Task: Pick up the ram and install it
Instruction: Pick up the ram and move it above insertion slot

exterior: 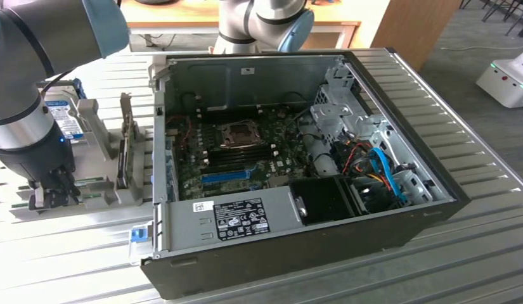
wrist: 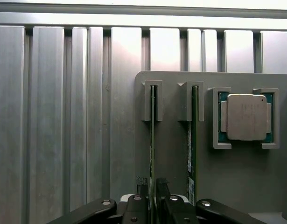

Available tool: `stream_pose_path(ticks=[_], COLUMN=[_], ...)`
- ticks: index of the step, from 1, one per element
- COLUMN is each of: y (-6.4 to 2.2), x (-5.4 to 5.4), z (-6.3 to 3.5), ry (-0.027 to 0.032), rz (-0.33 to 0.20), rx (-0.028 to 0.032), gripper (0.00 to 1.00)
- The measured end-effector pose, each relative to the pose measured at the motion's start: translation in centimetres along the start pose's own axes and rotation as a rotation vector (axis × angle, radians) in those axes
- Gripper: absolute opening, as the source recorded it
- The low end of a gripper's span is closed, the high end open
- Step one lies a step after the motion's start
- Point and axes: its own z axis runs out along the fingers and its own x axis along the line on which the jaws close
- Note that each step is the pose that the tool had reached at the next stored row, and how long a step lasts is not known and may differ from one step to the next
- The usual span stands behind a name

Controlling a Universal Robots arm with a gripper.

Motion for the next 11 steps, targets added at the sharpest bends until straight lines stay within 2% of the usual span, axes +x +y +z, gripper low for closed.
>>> stream_pose_path(ticks=[11], y=[0.0], x=[-0.01], z=[0.0], ry=[-0.0001], rz=[0.0], rx=[-0.0001], gripper=[0.22])
